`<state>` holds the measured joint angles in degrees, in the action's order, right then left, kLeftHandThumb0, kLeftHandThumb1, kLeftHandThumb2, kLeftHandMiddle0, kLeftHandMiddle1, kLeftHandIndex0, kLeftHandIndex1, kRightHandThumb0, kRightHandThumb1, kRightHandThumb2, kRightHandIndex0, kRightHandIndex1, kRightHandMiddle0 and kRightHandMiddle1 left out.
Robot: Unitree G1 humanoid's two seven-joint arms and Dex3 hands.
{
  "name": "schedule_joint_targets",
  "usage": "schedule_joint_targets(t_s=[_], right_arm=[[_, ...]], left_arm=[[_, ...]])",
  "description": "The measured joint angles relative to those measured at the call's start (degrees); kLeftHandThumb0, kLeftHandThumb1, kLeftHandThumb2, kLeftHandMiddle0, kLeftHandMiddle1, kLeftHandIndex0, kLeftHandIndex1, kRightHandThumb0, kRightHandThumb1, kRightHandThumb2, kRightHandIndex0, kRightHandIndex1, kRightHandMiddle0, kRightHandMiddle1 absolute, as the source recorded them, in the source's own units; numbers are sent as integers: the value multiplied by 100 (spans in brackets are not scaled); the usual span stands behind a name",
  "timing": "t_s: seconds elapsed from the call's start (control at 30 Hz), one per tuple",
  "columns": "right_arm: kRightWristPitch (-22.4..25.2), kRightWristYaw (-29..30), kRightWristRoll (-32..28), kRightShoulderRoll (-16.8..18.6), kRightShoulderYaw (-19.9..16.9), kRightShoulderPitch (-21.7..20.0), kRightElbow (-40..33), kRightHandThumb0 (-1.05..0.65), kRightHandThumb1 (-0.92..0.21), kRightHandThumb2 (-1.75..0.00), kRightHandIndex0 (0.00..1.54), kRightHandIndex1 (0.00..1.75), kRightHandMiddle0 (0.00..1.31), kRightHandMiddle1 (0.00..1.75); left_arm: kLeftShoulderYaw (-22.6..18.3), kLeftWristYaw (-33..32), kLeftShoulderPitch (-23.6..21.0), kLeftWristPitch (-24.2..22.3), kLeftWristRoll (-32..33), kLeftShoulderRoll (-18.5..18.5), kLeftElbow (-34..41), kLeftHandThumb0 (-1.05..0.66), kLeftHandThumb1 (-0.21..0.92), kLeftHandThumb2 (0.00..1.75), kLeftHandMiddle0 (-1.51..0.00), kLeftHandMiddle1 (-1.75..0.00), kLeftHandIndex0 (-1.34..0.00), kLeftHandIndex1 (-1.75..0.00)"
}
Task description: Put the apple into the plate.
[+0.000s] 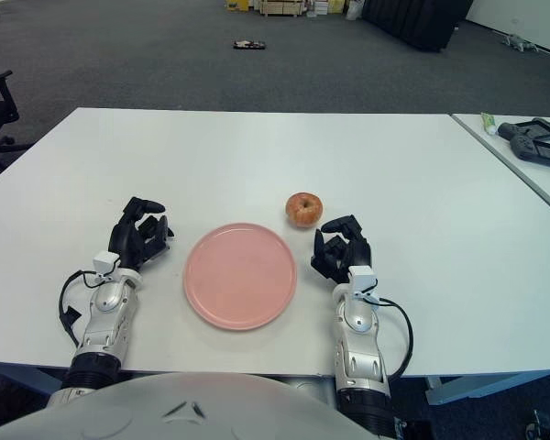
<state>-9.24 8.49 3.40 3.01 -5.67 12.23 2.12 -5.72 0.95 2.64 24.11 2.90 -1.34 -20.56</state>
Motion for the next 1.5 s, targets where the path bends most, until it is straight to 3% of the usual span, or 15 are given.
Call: schedule_joint_targets(t_s=[0.7,0.77,0.93,1.07,1.13,1.2,1.23,1.33,1.5], right_arm=[[-406,428,385,-4,61,-158,-3,-39,-63,-92,79,175,37,175],[-518,533,504,-20,64,-266,14,-38,-70,-83,66,175,33,175],[-653,765,826,-81,102,-586,73,-36,-87,-60,54,137,22,175],[-749,830,1105,-179,226,-817,72,-35,-91,-54,22,110,19,175],[-832,827,1218,-276,292,-894,74,-47,-87,-62,11,89,10,136],[-922,823,1422,-406,394,-955,87,-56,-82,-68,6,68,5,110],[-953,827,1504,-465,424,-985,117,-64,-80,-67,4,48,3,91],[-1036,901,1740,-644,471,-1167,399,-76,-77,-63,1,17,1,58],[-1005,1041,2053,-865,507,-1305,658,-87,-73,-56,0,3,0,19]], left_arm=[[14,-69,0,3,-111,0,-2,-40,61,96,-67,-175,-39,-175],[14,-69,0,3,-109,-2,-3,-40,61,96,-66,-175,-39,-175],[10,-69,0,3,-101,-17,-2,-40,61,95,-65,-175,-39,-175],[5,-69,0,2,-85,-35,1,-40,61,95,-66,-175,-39,-175],[6,-71,0,1,-84,-40,4,-40,61,95,-67,-175,-39,-175],[11,-83,0,-6,-95,-47,11,-40,61,95,-67,-175,-39,-175],[11,-88,0,-7,-102,-49,16,-40,61,95,-67,-175,-39,-175],[9,-97,2,-13,-107,-47,18,-40,61,95,-68,-175,-39,-175],[-2,-106,2,-21,-105,-44,24,-40,61,96,-67,-175,-39,-175]])
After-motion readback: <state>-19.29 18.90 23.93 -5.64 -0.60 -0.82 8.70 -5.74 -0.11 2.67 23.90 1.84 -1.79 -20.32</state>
